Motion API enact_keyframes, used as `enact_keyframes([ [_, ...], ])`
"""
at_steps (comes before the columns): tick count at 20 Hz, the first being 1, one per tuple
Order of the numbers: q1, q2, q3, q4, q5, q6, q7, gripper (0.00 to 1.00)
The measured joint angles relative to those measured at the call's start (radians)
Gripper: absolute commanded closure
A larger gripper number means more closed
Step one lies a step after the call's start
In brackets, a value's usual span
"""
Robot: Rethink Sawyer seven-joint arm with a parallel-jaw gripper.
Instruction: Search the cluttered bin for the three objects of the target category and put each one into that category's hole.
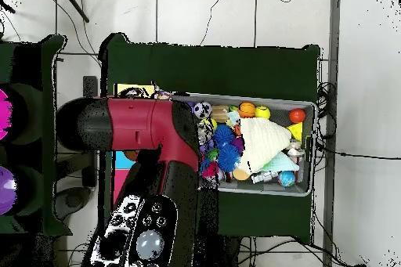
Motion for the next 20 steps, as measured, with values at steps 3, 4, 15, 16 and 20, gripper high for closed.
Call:
enact_keyframes([
  [3, 0.02, 0.011, 0.0, 0.0, 0.002, 0.0, 0.0, 1.0],
  [4, 0.023, 0.013, 0.0, 0.0, 0.002, 0.0, 0.0, 1.0],
  [15, 0.059, 0.061, 0.0, -0.001, 0.014, -0.005, 0.0, 1.0],
  [16, 0.061, 0.066, 0.0, -0.002, 0.014, -0.007, 0.0, 1.0],
  [20, 0.066, 0.087, 0.0, -0.002, 0.017, -0.019, 0.0, 1.0],
])
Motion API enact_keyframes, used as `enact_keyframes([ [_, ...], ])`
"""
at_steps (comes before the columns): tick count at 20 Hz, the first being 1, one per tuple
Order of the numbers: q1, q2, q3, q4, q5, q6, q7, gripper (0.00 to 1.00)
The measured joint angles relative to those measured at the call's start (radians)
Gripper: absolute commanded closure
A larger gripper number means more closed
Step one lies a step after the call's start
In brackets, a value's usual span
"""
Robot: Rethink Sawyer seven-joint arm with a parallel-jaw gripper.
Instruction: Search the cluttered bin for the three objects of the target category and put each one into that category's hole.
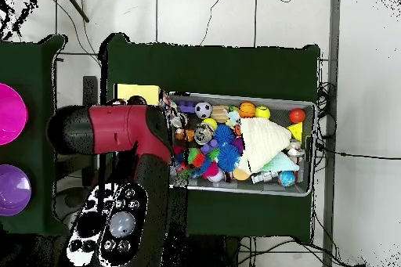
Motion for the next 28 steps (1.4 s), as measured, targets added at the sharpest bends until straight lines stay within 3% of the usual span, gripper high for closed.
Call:
enact_keyframes([
  [12, 0.002, 0.091, -0.007, -0.004, 0.014, -0.106, 0.0, 1.0],
  [18, 0.002, 0.122, -0.008, -0.005, 0.035, -0.113, 0.0, 1.0],
  [27, -0.023, 0.096, -0.008, 0.0, 0.041, -0.115, 0.0, 1.0],
  [28, -0.038, 0.078, -0.008, 0.0, 0.041, -0.115, 0.0, 0.0],
])
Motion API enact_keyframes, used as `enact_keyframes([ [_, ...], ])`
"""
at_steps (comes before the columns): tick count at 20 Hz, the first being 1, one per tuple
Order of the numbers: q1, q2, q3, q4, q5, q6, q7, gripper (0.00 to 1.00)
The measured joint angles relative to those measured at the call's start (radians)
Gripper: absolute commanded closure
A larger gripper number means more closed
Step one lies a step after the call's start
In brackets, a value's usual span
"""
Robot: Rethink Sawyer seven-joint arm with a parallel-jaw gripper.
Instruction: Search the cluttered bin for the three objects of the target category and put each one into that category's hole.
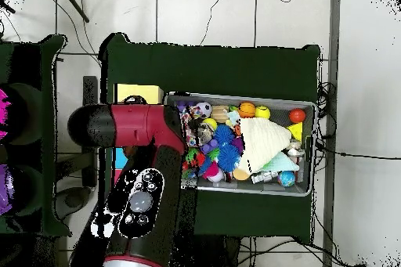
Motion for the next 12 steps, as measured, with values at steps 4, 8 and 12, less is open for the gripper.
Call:
enact_keyframes([
  [4, -0.022, -0.023, 0.001, 0.001, 0.0, -0.005, 0.0, 0.0],
  [8, -0.072, -0.059, 0.013, 0.004, 0.0, -0.011, 0.0, 0.0],
  [12, -0.155, -0.105, 0.036, 0.009, -0.002, -0.016, 0.0, 0.0],
])
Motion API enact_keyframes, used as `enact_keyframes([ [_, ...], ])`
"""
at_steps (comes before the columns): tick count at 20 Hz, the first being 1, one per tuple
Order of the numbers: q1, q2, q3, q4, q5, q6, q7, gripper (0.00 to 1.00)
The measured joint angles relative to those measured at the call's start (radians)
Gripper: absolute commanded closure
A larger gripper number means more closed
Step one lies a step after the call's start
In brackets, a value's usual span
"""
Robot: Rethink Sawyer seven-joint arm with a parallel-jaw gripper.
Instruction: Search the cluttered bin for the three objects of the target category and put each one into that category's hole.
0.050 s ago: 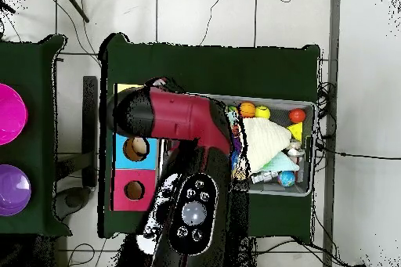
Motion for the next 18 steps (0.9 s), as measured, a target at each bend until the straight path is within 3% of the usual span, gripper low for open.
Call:
enact_keyframes([
  [12, -0.199, -0.05, 0.074, 0.003, -0.057, -0.05, 0.0, 0.0],
  [18, -0.256, -0.053, 0.117, 0.007, -0.107, -0.079, 0.0, 0.0],
])
